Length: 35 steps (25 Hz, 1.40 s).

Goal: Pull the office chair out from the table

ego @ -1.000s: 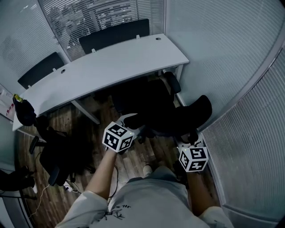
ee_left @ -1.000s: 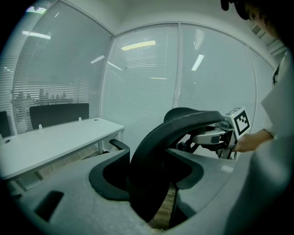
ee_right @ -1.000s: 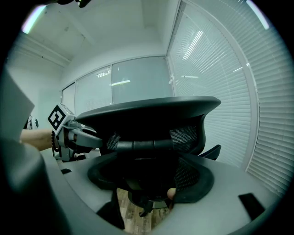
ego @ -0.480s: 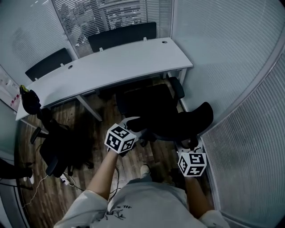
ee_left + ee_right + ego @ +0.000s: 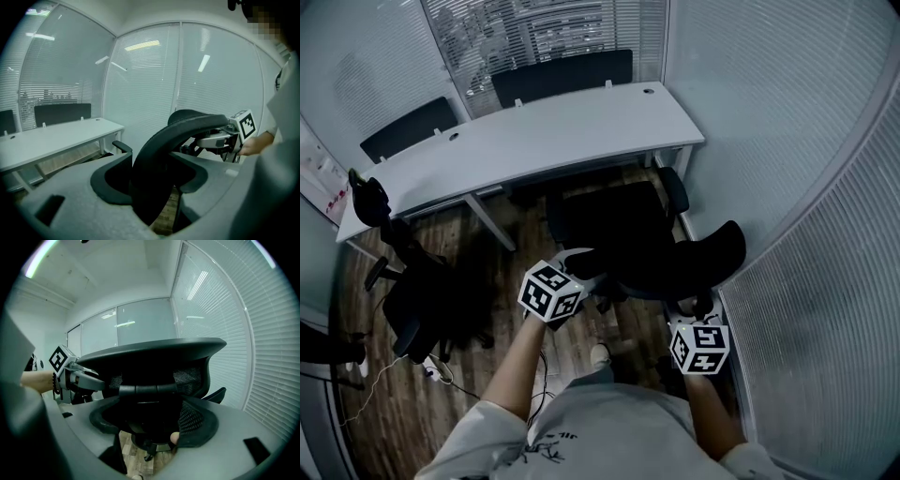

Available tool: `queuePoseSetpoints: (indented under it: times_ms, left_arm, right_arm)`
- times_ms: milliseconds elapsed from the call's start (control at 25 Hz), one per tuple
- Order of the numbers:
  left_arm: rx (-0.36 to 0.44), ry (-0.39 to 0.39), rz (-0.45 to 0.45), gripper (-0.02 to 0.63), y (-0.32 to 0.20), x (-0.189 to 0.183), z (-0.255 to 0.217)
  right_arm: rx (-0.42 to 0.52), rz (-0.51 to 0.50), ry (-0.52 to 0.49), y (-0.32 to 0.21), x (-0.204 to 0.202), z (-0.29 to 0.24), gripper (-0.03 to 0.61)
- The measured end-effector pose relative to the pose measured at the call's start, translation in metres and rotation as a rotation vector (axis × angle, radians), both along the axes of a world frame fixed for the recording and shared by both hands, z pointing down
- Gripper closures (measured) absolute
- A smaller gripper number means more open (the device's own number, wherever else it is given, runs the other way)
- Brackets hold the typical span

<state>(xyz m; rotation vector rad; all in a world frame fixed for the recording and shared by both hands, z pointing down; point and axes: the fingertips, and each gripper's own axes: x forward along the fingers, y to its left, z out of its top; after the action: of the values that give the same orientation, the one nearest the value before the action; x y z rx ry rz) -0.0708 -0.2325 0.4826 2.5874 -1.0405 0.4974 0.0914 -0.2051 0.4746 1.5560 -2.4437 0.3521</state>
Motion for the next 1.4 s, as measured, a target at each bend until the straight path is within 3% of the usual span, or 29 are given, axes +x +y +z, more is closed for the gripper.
queuePoseSetpoints:
  times_ms: [1400]
  left_arm:
    - [0.026, 0.0, -0.008, 0.374, 0.105, 0.046, -0.002]
  right_arm:
    - [-0.002, -0.057, 0.007, 0.105, 0.044, 0.002, 0.296]
